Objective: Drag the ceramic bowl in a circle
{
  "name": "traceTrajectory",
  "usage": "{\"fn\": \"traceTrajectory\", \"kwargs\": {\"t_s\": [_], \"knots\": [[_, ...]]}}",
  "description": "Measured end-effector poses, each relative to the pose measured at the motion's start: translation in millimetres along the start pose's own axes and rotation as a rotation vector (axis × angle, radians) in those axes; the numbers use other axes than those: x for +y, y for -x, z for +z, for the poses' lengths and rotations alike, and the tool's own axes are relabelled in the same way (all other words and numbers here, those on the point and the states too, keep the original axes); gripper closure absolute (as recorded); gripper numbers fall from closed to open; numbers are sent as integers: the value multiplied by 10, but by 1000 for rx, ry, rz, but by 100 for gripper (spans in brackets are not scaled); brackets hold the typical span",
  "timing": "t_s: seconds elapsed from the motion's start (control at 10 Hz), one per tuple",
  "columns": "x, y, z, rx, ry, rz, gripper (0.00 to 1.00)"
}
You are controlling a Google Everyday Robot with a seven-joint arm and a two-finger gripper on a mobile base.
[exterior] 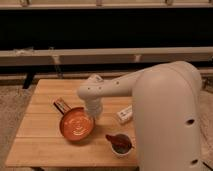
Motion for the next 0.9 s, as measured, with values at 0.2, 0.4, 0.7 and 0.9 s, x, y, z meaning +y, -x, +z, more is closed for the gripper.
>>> {"fn": "traceTrajectory", "kwargs": {"t_s": [0.2, 0.4, 0.7, 0.9], "knots": [[-29, 97, -26, -15, 1, -6, 94], [-67, 128, -65, -27, -4, -10, 94], [113, 173, -129, -40, -14, -58, 94], [185, 192, -149, -48, -17, -77, 94]]}}
